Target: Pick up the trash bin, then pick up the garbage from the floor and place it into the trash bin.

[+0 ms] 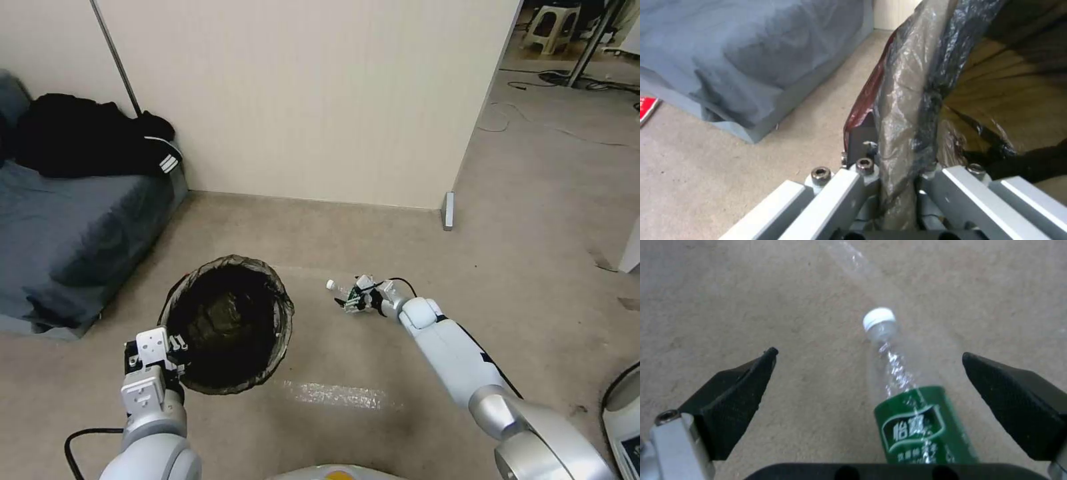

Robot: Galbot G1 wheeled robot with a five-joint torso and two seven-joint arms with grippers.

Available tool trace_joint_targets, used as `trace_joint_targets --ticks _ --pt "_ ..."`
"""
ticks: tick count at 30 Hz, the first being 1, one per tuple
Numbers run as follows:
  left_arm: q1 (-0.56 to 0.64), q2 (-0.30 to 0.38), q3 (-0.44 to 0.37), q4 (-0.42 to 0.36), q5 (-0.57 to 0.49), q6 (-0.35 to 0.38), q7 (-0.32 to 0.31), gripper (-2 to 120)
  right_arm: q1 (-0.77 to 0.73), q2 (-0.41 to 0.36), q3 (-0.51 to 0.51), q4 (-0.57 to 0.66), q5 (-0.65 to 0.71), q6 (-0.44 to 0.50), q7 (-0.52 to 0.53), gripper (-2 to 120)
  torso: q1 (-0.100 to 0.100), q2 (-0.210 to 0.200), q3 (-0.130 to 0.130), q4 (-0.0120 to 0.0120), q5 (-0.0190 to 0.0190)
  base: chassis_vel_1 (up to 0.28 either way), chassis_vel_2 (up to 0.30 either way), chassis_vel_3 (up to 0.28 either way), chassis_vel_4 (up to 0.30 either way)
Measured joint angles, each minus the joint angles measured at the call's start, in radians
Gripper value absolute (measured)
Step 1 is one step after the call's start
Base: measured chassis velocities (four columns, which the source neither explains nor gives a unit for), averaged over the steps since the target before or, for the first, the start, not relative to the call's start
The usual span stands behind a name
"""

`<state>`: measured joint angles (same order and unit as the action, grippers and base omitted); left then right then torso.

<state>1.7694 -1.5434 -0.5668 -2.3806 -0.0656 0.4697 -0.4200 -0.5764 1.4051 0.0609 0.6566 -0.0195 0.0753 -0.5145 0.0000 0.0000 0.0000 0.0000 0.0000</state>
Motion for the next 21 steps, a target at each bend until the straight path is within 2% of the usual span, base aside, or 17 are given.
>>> trace_joint_targets --ticks 10,12,21 --pt "0.018 0.001 -0.007 -0.012 0.002 -0.005 0.0 0 0.011 0.012 0.025 -0.063 -0.008 -0.024 0.033 100 0.0 0.0 0.0 -0.0001 0.0 0.0 0.0 0.0 0.0" --pt "0.029 0.0 -0.006 -0.015 0.008 -0.011 -0.001 0 0.018 0.017 0.055 -0.096 -0.017 -0.031 0.053 100 0.0 0.0 0.0 0.0 0.0 0.0 0.0 0.0 0.0" --pt "0.039 -0.004 0.001 -0.016 0.02 -0.021 -0.001 0 0.021 0.004 0.085 -0.106 -0.017 -0.044 0.057 100 0.0 0.0 0.0 -0.0001 0.0 0.0 0.0 0.0 0.0"
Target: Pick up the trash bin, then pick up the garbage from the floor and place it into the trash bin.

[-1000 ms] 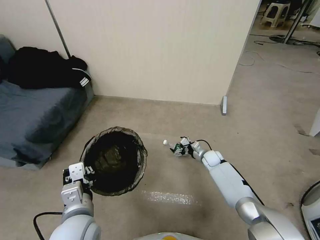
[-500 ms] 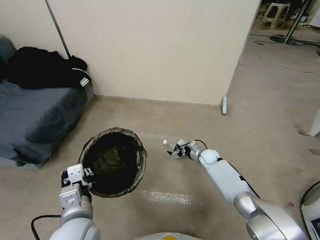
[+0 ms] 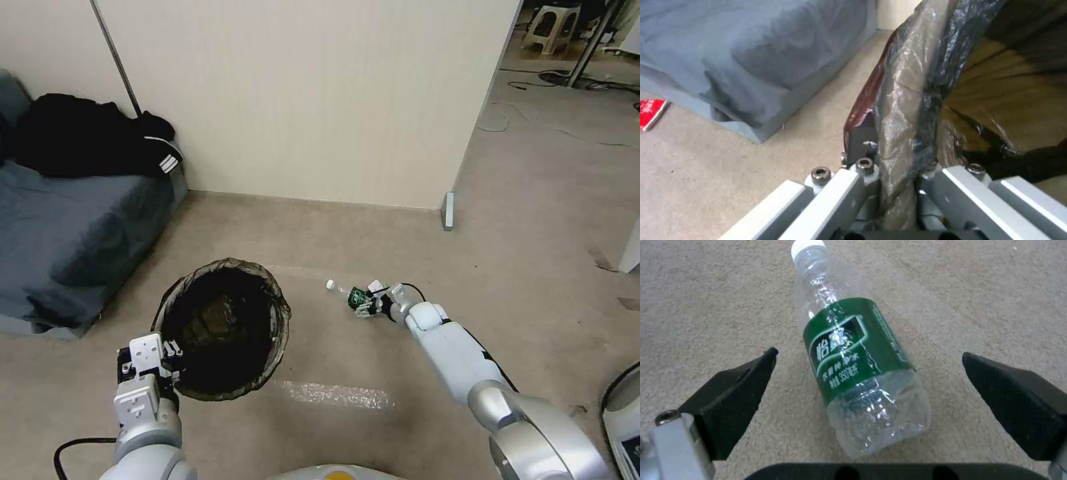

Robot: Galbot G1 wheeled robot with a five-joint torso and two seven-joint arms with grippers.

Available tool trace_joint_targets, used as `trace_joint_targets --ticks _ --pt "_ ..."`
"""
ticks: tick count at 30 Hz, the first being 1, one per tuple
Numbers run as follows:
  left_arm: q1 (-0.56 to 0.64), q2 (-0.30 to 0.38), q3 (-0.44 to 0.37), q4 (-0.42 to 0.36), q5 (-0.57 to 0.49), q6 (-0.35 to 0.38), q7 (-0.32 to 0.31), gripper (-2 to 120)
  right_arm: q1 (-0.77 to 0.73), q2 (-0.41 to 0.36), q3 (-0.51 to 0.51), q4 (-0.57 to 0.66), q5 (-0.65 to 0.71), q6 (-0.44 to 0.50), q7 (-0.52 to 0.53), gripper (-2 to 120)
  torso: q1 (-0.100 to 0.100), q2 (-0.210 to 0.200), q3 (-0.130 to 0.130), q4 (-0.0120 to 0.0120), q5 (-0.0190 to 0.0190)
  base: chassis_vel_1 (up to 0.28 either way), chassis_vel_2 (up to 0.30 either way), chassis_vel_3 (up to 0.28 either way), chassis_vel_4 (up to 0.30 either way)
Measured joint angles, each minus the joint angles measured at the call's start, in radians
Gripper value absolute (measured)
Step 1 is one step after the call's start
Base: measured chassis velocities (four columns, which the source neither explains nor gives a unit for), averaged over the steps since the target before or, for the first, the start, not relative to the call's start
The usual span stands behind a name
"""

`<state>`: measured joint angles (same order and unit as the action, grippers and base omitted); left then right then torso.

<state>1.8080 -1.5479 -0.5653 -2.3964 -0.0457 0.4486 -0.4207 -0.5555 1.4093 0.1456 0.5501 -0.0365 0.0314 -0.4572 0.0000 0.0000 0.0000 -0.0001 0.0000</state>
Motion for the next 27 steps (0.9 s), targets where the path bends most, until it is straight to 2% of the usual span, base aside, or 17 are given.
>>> trace_joint_targets --ticks 5,8,11,12,13,16,19,21,23,24,25,26,27 --pt "0.003 -0.001 0.002 -0.004 0.004 -0.002 0.0 0 -0.006 0.001 0.008 -0.002 -0.004 0.002 -0.001 99 0.0 0.0 0.0 0.0001 0.0 0.0 0.0 0.0 0.0" --pt "0.004 -0.001 0.002 -0.006 0.004 -0.003 0.0 0 -0.01 0.002 0.008 0.001 -0.005 0.005 -0.001 92 0.0 0.0 0.0 0.0 0.0 0.0 0.0 0.0 0.0" --pt "0.004 -0.003 0.003 -0.008 0.005 -0.004 0.0 0 -0.012 0.008 0.008 0.004 -0.005 0.006 0.005 80 0.0 0.0 0.0 0.0002 0.0 0.0 0.0 0.0 0.0" --pt "0.004 -0.003 0.003 -0.008 0.005 -0.004 0.0 0 -0.012 0.008 0.008 0.004 -0.005 0.006 0.005 80 0.0 0.0 0.0 0.0002 0.0 0.0 0.0 0.0 0.0" --pt "0.004 -0.004 0.004 -0.009 0.005 -0.004 -0.001 0 -0.012 0.011 0.006 0.004 -0.005 0.006 0.01 72 0.0 0.0 0.0 0.0001 0.0 0.0 0.0 0.0 0.0" --pt "0.004 -0.004 0.005 -0.009 0.005 -0.004 -0.001 0 -0.012 0.014 0.005 0.002 -0.005 0.006 0.012 66 0.0 0.0 0.0 0.0001 0.0 0.0 0.0 0.0 0.0" --pt "0.006 -0.005 0.006 -0.012 0.006 -0.004 -0.001 0 -0.012 0.02 0.004 -0.008 -0.009 0.007 0.016 50 0.0 0.0 0.0 0.0 0.0 0.0 0.0 0.0 0.0" --pt "0.006 -0.005 0.006 -0.013 0.006 -0.004 -0.001 0 -0.011 0.021 0.004 -0.009 -0.01 0.007 0.016 47 0.0 0.0 0.0 0.0 0.0 0.0 0.0 0.0 0.0" --pt "0.007 -0.005 0.006 -0.015 0.006 -0.004 -0.001 0 -0.011 0.023 0.005 -0.012 -0.013 0.008 0.017 36 0.0 0.0 0.0 0.0001 -0.0001 0.0 0.0 0.0 0.0" --pt "0.007 -0.005 0.006 -0.015 0.006 -0.004 0.0 0 -0.011 0.023 0.005 -0.012 -0.013 0.008 0.017 36 0.0 0.0 0.0 0.0001 -0.0001 0.0 0.0 0.0 0.0" --pt "0.007 -0.005 0.006 -0.015 0.006 -0.004 -0.001 0 -0.011 0.024 0.005 -0.013 -0.014 0.009 0.018 28 0.0 0.0 0.0 0.0 -0.0001 0.0 0.0 0.0 0.0" --pt "0.007 -0.005 0.006 -0.015 0.006 -0.004 -0.001 0 -0.011 0.024 0.005 -0.013 -0.014 0.009 0.018 28 0.0 0.0 0.0 0.0 -0.0001 0.0 0.0 0.0 0.0" --pt "0.005 -0.005 0.007 -0.015 0.006 -0.004 0.0 0 -0.013 0.025 0.005 -0.014 -0.017 0.011 0.018 23 0.0 0.0 0.0 0.0001 -0.0001 0.0 0.0 0.0 0.0"
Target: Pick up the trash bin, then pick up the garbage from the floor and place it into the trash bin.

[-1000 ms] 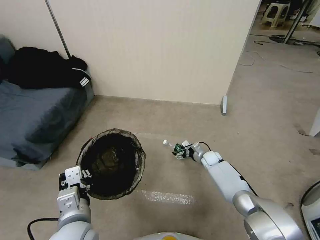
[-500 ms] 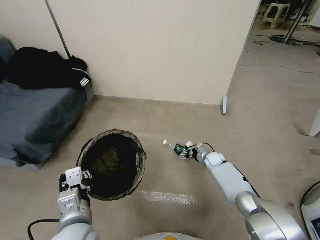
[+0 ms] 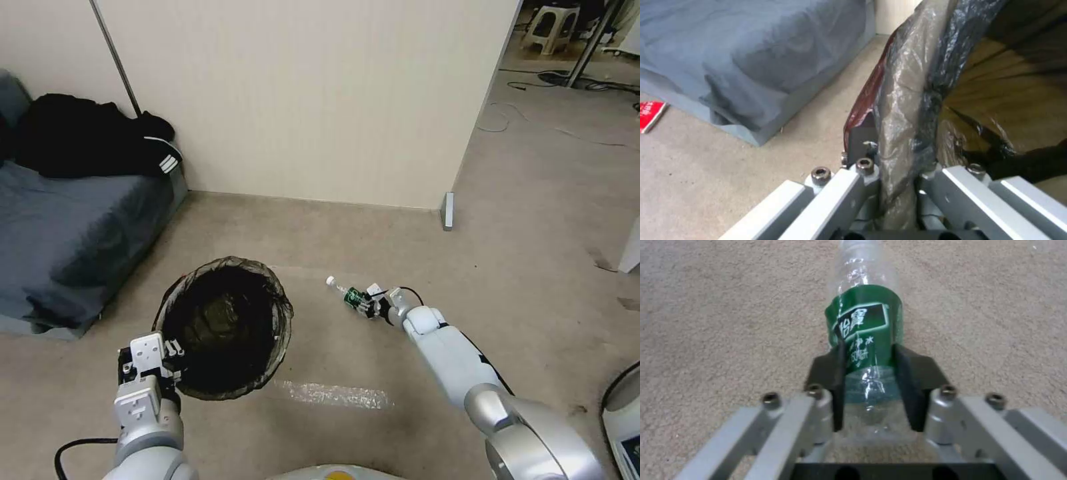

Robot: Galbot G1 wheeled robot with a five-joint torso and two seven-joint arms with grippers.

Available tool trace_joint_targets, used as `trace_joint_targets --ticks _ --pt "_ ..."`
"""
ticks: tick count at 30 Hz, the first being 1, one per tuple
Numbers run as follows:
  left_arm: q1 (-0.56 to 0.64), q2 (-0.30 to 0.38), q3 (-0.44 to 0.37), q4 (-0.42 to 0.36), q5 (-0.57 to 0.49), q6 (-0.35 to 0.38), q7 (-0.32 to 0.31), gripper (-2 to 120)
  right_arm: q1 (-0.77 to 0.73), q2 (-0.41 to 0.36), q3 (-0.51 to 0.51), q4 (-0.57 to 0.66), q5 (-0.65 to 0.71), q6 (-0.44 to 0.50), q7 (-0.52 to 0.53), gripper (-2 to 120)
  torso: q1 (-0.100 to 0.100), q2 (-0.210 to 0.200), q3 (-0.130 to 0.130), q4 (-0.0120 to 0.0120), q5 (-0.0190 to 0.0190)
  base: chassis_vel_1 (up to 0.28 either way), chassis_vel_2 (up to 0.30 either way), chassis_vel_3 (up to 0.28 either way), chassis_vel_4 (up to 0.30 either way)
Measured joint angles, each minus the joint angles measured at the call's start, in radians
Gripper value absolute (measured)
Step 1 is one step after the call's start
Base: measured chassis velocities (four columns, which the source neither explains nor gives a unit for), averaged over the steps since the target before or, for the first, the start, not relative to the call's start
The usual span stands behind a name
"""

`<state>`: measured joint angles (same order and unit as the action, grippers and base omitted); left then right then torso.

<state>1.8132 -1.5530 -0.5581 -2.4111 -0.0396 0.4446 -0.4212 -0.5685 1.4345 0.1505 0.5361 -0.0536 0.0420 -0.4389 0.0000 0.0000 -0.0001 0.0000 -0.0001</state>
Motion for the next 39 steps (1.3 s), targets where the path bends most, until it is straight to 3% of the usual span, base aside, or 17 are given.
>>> trace_joint_targets --ticks 8,17,19,22,24,29,32,33,35,37,39 --pt "-0.007 -0.001 0.006 0.0 -0.001 0.0 0.0 0 -0.014 0.0 0.004 0.0 -0.007 0.01 0.007 7 0.0 0.0 0.0 0.0 0.0 0.0 0.0 0.0 0.0" --pt "-0.013 0.0 0.012 0.003 -0.002 0.002 0.0 0 -0.031 -0.006 0.029 0.033 0.011 0.031 0.012 6 0.0 0.0 0.0 0.0001 0.0005 0.0 0.0 0.0 0.0" --pt "-0.021 0.004 0.011 0.014 -0.007 0.002 0.0 0 -0.06 -0.024 0.026 0.137 0.074 0.032 0.028 6 0.0 0.0 0.0 -0.0001 0.0 0.0 0.0 0.0 0.0" --pt "-0.026 0.007 0.01 0.021 -0.011 0.002 0.0 0 -0.073 -0.031 0.024 0.182 0.097 0.038 0.032 6 0.0 0.0 0.0 -0.0002 -0.0001 0.0 0.0 0.0 0.0" --pt "-0.044 0.021 0.006 0.042 -0.028 0.005 -0.001 0 -0.122 -0.054 0.025 0.348 0.152 0.061 0.046 6 0.0 0.0 0.0 0.0003 -0.0002 0.0 0.0 0.0 0.0" --pt "-0.057 0.032 0.003 0.058 -0.036 0.007 -0.002 0 -0.181 -0.079 0.029 0.507 0.198 0.06 0.054 6 0.0 0.0 0.0 -0.0001 0.0003 0.0 0.0 0.0 0.0" --pt "-0.067 0.038 0.005 0.072 -0.041 0.01 -0.002 0 -0.283 -0.119 0.045 0.758 0.259 0.042 0.056 6 0.0 0.0 0.0 -0.0001 0.0001 0.0 0.0 0.0 0.0" --pt "-0.067 0.038 0.005 0.072 -0.041 0.01 -0.002 0 -0.283 -0.119 0.045 0.758 0.259 0.042 0.056 6 0.0 0.0 0.0 -0.0001 0.0001 0.0 0.0 0.0 0.0" --pt "-0.076 0.04 0.009 0.087 -0.045 0.012 -0.002 0 -0.347 -0.15 0.059 0.918 0.302 0.031 0.056 6 0.0 0.0 0.0 -0.0001 -0.0001 0.0 0.0 0.0 0.0" --pt "-0.078 0.041 0.01 0.092 -0.047 0.014 -0.002 0 -0.362 -0.158 0.063 0.959 0.312 0.027 0.056 6 0.0 0.0 0.0 -0.0001 0.0 0.0 0.0 0.0 0.0" --pt "-0.088 0.047 0.019 0.114 -0.058 0.02 -0.002 0 -0.422 -0.194 0.066 1.135 0.37 0.022 0.042 6 0.0 0.0 0.0 -0.0001 -0.0001 0.0 0.0 0.0 0.0"
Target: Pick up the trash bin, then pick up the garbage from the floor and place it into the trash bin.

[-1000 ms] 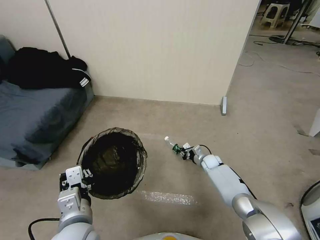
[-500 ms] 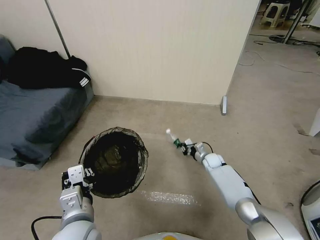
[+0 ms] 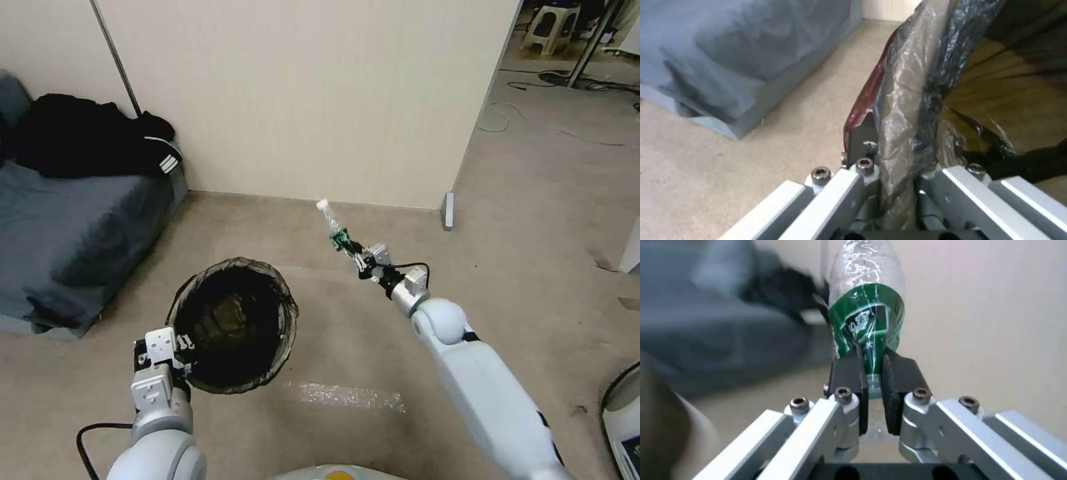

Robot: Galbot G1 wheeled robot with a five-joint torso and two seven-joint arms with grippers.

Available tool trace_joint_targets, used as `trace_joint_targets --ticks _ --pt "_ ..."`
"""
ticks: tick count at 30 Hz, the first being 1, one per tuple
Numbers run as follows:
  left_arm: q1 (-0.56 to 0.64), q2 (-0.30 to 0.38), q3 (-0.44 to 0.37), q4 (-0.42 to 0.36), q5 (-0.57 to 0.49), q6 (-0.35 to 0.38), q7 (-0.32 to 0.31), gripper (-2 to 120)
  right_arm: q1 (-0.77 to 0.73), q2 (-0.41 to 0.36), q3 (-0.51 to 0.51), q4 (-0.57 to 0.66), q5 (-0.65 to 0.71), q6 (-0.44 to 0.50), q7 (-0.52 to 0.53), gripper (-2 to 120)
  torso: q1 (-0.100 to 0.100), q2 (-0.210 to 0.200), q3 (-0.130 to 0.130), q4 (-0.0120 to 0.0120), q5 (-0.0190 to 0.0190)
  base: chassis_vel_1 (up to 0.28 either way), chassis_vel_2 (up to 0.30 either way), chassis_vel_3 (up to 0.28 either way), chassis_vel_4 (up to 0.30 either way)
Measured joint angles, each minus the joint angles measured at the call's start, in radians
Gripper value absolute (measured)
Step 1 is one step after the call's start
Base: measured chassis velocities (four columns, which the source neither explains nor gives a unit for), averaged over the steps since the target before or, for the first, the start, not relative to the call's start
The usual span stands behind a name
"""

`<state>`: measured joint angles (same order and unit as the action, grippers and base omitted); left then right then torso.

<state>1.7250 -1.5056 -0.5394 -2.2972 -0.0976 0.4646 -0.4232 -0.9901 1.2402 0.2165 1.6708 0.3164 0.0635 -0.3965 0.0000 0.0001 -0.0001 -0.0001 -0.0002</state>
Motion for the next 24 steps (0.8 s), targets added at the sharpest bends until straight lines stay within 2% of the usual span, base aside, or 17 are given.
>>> trace_joint_targets --ticks 2,4,6,8,14,24 --pt "-0.002 0.002 0.003 0.004 -0.003 0.002 0.0 0 -0.013 -0.01 -0.002 0.035 0.015 0.0 -0.005 6 0.0 0.0 0.0 0.0002 0.0 0.0 0.0 0.0 0.0" --pt "-0.012 0.008 0.013 0.016 -0.01 0.008 0.001 0 -0.076 -0.068 -0.036 0.173 0.074 0.0 -0.025 6 0.0 0.0 0.0 0.0 0.0002 0.0 0.0 0.0 0.0" --pt "-0.015 0.008 0.015 0.018 -0.011 0.009 0.001 0 -0.088 -0.082 -0.047 0.195 0.081 0.001 -0.027 6 0.0 0.0 0.0 0.0 -0.0001 0.0 0.0 0.0 0.0" --pt "-0.023 0.011 0.021 0.022 -0.012 0.011 0.001 0 -0.146 -0.135 -0.106 0.268 0.083 0.012 -0.027 5 0.0 0.0 0.0 0.0 0.0 0.0 0.0 0.0 0.0" --pt "-0.029 0.014 0.028 0.023 -0.012 0.014 0.003 0 -0.216 -0.165 -0.183 0.292 0.025 0.03 -0.024 4 0.0 0.0 0.0 0.0 0.0003 0.0 0.0 0.0 0.0" --pt "-0.028 0.008 0.046 0.009 -0.008 0.014 0.004 0 -0.279 -0.158 -0.244 0.226 -0.069 0.058 -0.027 4 0.0 0.0 0.0 0.0 0.0002 0.0 0.0 0.0 0.0"
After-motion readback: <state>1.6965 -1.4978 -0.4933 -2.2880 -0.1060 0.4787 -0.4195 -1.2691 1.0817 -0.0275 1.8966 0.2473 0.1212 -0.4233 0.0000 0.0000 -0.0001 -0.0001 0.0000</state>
